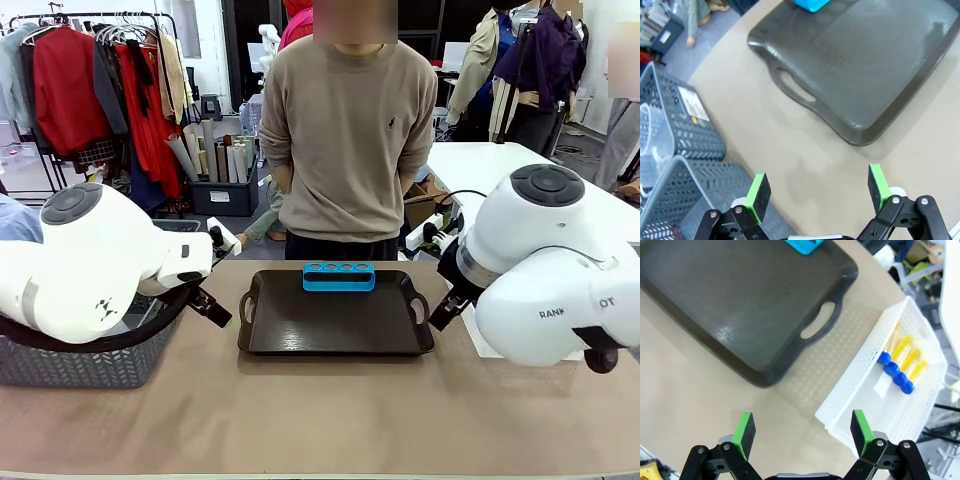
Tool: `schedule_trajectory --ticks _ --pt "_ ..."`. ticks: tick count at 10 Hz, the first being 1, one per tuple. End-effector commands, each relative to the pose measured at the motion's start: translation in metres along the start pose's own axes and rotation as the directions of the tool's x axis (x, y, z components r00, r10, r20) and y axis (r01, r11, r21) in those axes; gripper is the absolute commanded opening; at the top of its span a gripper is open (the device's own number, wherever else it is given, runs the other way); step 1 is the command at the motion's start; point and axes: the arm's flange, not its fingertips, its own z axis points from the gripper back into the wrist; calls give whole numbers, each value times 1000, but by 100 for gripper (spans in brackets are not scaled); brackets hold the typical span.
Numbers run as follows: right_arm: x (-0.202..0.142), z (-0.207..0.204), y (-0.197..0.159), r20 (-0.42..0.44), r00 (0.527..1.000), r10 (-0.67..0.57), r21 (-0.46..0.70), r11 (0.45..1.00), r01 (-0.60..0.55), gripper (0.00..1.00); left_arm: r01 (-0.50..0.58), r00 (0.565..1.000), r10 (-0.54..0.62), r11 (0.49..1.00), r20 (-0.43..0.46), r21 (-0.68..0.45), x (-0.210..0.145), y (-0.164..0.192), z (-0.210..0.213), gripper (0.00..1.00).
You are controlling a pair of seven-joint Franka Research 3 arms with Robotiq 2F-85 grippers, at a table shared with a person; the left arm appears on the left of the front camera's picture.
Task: Prepare the laboratory tools.
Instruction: Pick up one Large Measuring Cup and place it on the Handle tray.
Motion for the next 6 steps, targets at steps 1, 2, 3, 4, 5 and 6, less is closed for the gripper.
schedule_trajectory --ticks 1,2,3,4,5,6 --pt "1 10 21 -46 999 -8 -35 999 6 100 23 1000 -23 1000 17 -11 -37 0 24 100" --pt "1 13 25 -58 998 -11 -29 1000 10 100 21 1000 -21 1000 20 1 -37 2 30 100" --pt "4 13 25 -81 997 -13 -3 1000 12 100 9 1000 -9 1000 -8 -17 -37 1 34 100" --pt "1 11 17 -43 999 10 -17 1000 -11 100 22 1000 -22 1000 18 3 4 2 10 100" --pt "1 11 17 -43 999 10 -17 1000 -11 100 22 1000 -22 1000 18 3 4 2 10 100" --pt "1 11 17 -43 999 10 -17 1000 -11 100 22 1000 -22 1000 18 3 4 2 10 100"
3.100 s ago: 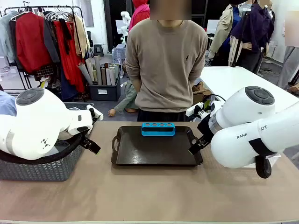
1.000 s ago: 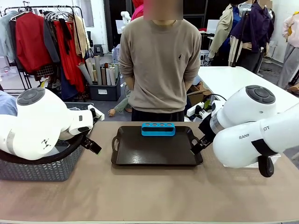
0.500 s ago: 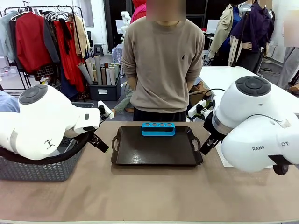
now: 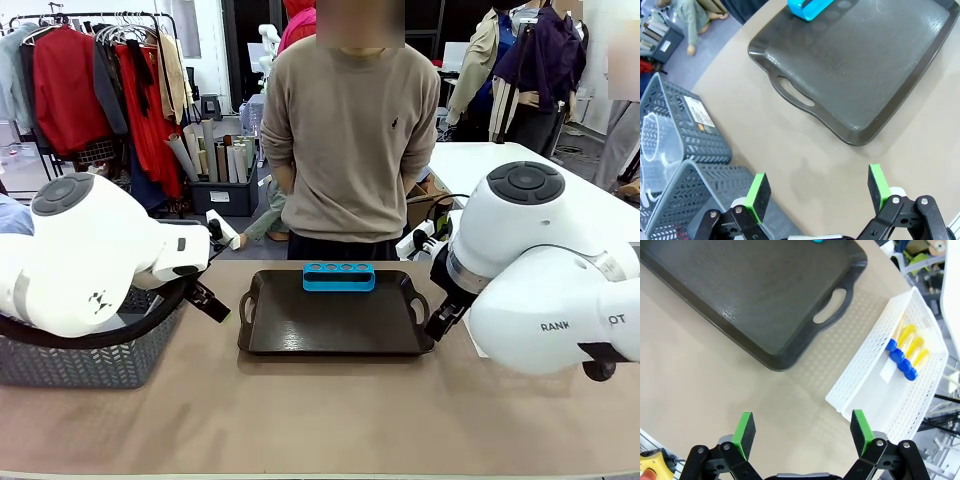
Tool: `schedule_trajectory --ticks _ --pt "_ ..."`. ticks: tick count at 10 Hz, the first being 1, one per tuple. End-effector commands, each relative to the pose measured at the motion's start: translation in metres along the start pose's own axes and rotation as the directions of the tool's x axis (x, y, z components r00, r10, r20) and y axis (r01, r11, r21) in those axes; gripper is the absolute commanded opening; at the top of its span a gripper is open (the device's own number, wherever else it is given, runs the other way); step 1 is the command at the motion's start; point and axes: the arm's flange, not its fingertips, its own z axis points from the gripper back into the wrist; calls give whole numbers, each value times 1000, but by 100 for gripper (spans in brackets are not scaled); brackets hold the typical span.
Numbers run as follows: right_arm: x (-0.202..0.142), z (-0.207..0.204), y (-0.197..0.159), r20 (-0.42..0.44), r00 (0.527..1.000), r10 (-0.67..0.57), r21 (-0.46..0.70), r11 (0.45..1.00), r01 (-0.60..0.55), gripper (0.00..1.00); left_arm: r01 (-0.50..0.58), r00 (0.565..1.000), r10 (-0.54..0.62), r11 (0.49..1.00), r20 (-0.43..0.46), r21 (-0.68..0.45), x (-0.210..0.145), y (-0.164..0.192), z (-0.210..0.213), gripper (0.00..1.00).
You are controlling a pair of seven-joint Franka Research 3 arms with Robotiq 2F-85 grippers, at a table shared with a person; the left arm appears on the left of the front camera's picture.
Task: Prepare the laboratory tools.
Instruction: Pick up one Large Measuring Cup and place it on the Handle tray.
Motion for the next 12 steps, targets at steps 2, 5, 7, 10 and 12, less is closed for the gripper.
schedule_trajectory --ticks 2,5,7,10,12 --pt "2 0 -3 19 1000 3 -10 1000 -3 100 -1 1000 1 1000 9 3 0 0 -2 100" --pt "2 0 -3 19 1000 3 -10 1000 -3 100 -1 1000 1 1000 9 3 0 0 -2 100" --pt "4 3 0 18 1000 6 63 998 -7 100 -5 1000 4 997 -9 -80 0 0 3 100" --pt "25 20 -6 78 997 -1 221 975 -16 100 77 996 -87 961 -26 -266 18 6 23 100" --pt "36 38 -20 120 993 -15 315 949 -24 100 106 994 -113 942 -5 -318 28 19 42 100"
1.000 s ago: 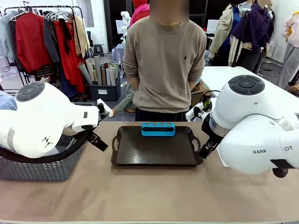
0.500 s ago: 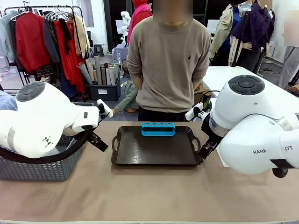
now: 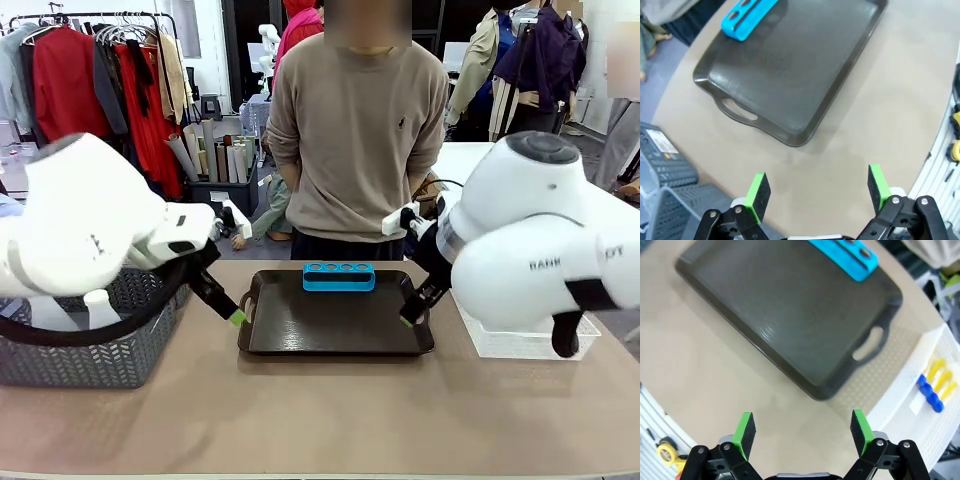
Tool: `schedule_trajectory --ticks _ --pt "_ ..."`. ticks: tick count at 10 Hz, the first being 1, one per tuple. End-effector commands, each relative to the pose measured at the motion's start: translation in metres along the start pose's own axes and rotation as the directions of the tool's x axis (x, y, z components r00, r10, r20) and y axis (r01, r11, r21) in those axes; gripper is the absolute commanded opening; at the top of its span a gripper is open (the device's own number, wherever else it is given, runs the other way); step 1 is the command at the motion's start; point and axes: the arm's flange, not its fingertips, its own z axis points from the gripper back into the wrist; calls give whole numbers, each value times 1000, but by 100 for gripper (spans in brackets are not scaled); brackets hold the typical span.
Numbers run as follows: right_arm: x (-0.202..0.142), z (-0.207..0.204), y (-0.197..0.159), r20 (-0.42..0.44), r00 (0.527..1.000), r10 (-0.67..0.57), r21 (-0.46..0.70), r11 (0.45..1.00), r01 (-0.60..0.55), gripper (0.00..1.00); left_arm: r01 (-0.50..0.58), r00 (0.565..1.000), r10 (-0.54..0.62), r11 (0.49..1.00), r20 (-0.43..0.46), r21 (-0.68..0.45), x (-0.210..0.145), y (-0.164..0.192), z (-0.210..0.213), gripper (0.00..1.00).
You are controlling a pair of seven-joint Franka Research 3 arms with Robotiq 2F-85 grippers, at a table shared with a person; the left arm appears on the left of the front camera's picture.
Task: Prepare the laboratory tools.
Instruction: Pick up one Large Measuring Cup and place it on the Handle tray.
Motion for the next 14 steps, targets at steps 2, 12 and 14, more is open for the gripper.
schedule_trajectory --ticks 2,12,14 --pt "24 46 -29 61 998 23 197 980 -34 100 76 995 -69 992 68 -102 6 36 44 100" --pt "44 146 -116 219 973 -78 323 946 3 100 170 935 -134 982 328 -83 13 95 129 100" --pt "44 146 -116 219 973 -78 323 946 3 100 170 935 -134 982 328 -83 13 95 129 100"
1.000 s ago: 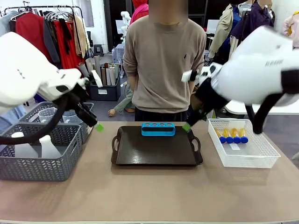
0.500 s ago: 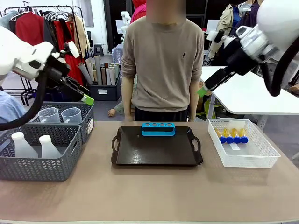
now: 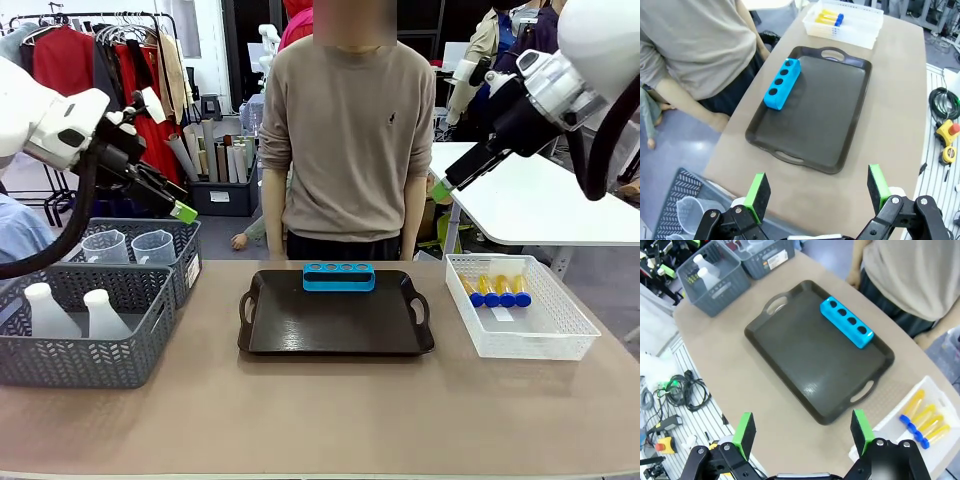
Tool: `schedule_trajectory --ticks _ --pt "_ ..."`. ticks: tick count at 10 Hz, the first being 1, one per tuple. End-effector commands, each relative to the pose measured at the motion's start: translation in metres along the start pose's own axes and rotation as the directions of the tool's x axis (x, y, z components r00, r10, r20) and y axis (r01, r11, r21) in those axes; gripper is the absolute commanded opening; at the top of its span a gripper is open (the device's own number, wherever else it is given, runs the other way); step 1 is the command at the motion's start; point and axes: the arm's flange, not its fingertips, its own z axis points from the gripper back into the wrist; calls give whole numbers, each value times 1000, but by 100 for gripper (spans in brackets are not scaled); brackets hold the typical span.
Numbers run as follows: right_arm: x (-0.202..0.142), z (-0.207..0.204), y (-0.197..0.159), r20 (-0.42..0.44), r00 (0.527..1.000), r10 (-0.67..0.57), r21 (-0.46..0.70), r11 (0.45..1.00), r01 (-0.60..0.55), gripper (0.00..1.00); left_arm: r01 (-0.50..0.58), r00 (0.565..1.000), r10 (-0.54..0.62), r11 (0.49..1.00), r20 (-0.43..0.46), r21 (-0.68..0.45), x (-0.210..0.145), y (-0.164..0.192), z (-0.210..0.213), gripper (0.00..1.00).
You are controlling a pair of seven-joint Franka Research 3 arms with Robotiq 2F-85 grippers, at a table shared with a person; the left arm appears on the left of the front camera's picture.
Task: Prepare the laboratory tools.
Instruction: Pick up one Large Measuring Cup and place it on the Handle tray.
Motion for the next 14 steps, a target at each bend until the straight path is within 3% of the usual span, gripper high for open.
schedule_trajectory --ticks 1,2,4,8,14 --pt "-1 2 -3 4 1000 -6 0 1000 6 100 1 1000 -1 1000 3 1 -1 1 0 100" --pt "5 8 8 33 999 34 53 998 -35 100 31 999 -32 998 -33 -48 8 -1 12 100" --pt "21 20 17 65 996 59 93 994 -65 100 29 997 -26 999 -75 33 35 -10 40 100" --pt "59 56 9 72 997 36 136 990 -46 100 27 999 -21 984 -39 179 62 -3 72 100" --pt "64 76 -40 127 981 144 37 988 -150 100 -30 999 25 982 25 188 60 24 72 100"
